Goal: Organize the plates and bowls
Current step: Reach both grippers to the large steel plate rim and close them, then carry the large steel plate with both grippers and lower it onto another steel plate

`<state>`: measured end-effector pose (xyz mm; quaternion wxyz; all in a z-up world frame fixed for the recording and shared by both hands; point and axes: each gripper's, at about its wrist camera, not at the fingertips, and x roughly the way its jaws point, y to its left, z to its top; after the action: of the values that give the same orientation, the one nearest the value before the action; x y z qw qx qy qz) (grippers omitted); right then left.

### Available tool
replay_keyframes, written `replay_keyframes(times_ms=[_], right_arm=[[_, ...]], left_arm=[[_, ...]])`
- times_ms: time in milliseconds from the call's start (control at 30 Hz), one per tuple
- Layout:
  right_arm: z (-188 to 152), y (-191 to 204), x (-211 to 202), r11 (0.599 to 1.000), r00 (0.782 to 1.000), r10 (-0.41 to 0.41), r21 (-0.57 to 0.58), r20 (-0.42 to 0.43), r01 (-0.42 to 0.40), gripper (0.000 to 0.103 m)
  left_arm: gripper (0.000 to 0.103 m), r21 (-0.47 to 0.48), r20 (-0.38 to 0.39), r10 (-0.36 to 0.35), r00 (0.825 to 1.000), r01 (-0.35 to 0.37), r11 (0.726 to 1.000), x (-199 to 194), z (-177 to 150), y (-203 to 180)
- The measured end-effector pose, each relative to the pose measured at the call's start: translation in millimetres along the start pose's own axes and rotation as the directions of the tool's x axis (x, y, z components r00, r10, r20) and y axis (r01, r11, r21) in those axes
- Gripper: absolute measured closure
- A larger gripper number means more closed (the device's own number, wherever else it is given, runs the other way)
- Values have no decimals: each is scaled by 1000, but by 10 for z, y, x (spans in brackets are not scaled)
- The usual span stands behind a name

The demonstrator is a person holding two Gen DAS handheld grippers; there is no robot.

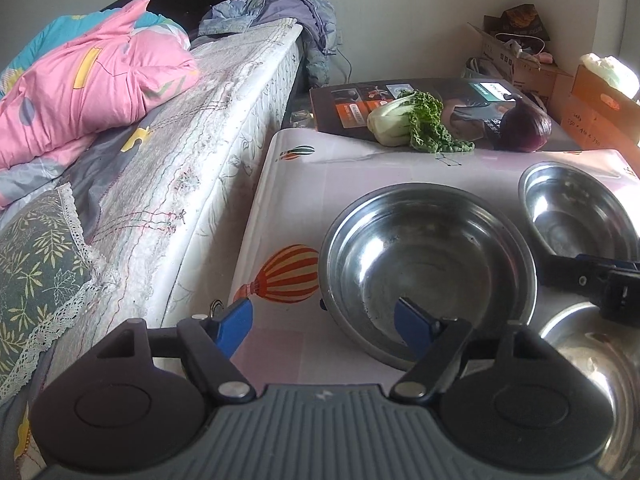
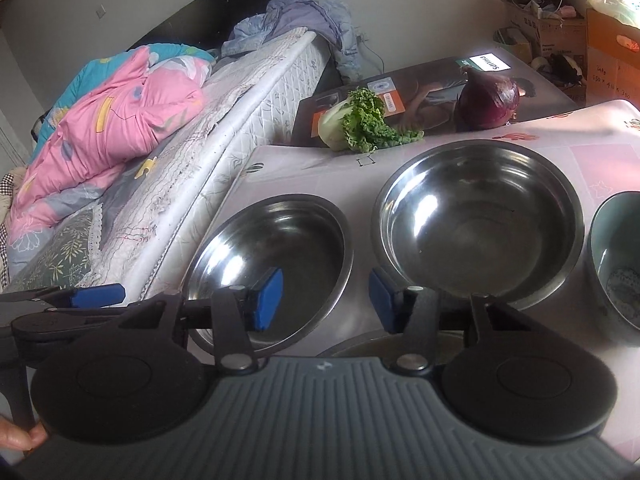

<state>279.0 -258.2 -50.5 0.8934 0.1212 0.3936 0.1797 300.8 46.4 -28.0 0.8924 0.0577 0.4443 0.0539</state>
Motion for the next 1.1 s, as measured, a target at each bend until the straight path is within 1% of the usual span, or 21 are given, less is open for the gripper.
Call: replay_keyframes(times_ms=[67, 133, 267, 400, 533, 700, 800, 867, 900, 1000, 1033, 1100], right_arm=[[20, 38, 81, 1000, 1000, 3, -24, -14, -3, 69], [28, 53, 123, 999, 1000, 7, -34, -25, -8, 74], [14, 62, 164, 999, 999, 2, -52, -43, -4, 80], [8, 75, 193, 998, 998, -1, -63, -60, -3, 83], [9, 154, 304, 996, 995, 11, -82, -95, -18, 83], [-8, 255, 500, 994, 987, 33, -93, -155, -48, 83], [-14, 276, 587, 995, 982, 45, -80, -181, -60, 84], [-15, 263, 629, 996, 978, 58, -60, -199, -71, 89], [-15, 247, 652, 996, 976, 66, -45, -209, -77, 90], [-25, 211, 686, 996, 971, 82, -17, -225, -88, 94], [-29, 207, 686, 996, 971, 85, -13, -226, -90, 95], [-39, 217, 675, 996, 971, 79, -24, -224, -86, 94]], left_arm=[[37, 19, -27, 26, 999, -26, 999, 109, 9, -48], [43, 26, -56, 34, 998, -33, 999, 173, -16, -51], [43, 24, -113, -2, 994, 5, 1000, 228, -106, 24], [43, 14, -156, -19, 988, 22, 1000, 230, -255, 166], [43, -12, -168, -48, 985, 47, 999, 194, -334, 286], [44, -33, -179, -61, 982, 56, 998, 200, -332, 359], [51, -52, -193, -77, 978, 68, 996, 229, -313, 377], [59, -60, -198, -82, 977, 71, 996, 249, -314, 380], [61, -67, -200, -87, 976, 75, 995, 255, -317, 384], [70, -72, -199, -102, 975, 89, 993, 262, -313, 372], [76, -69, -198, -103, 975, 91, 993, 260, -309, 358], [76, -60, -195, -90, 977, 80, 995, 250, -307, 325]])
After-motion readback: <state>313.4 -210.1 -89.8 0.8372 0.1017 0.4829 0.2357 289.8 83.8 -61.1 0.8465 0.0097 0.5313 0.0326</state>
